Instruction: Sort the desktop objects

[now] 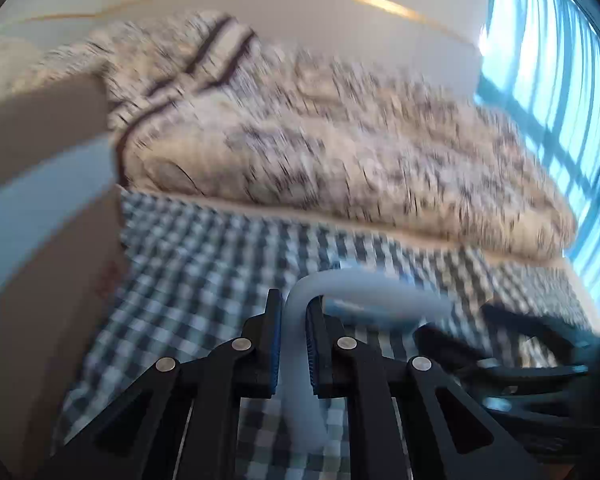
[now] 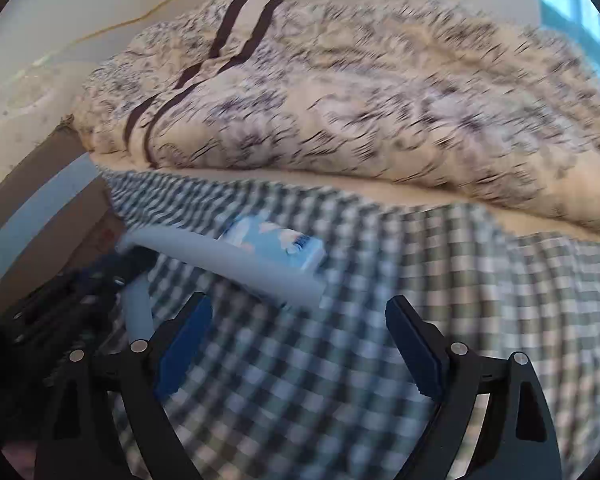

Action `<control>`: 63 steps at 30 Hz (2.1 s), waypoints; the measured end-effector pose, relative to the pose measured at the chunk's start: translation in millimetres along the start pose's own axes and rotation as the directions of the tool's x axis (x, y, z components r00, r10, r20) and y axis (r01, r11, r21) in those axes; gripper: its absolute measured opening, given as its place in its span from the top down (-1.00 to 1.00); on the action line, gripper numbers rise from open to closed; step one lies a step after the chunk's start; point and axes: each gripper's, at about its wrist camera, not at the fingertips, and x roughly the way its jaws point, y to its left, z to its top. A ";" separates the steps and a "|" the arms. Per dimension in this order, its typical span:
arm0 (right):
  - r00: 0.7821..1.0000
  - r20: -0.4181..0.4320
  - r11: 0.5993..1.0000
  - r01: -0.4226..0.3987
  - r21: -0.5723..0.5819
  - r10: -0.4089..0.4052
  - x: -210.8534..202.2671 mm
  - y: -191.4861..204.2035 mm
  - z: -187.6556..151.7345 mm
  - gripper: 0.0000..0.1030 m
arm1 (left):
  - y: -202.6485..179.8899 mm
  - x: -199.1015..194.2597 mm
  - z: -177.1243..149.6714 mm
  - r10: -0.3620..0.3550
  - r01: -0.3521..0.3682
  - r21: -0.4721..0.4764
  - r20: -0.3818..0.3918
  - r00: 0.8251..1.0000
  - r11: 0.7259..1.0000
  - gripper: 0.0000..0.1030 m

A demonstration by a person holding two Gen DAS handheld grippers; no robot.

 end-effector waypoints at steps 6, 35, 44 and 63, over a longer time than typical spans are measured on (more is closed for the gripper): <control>0.996 -0.005 0.996 -0.092 -0.020 0.092 24.5 10.8 5.9 -0.76 | 10.0 -34.4 -5.0 0.062 -0.054 -0.048 0.201 0.978 0.997 0.78; 0.998 0.063 0.950 0.000 -0.313 0.021 51.6 71.3 18.8 0.73 | 13.0 -80.2 7.2 0.156 -0.163 -0.002 0.292 0.944 0.987 0.78; 0.997 0.076 0.907 0.012 -0.420 0.022 34.4 107.7 3.6 0.29 | 17.0 -126.2 16.5 0.119 -0.130 0.020 0.279 0.953 0.991 0.78; 0.994 -0.106 0.911 -0.010 -0.413 -0.037 100.7 133.1 48.3 -0.09 | 61.1 -194.5 77.9 0.168 -0.168 -0.027 0.291 0.942 0.985 0.78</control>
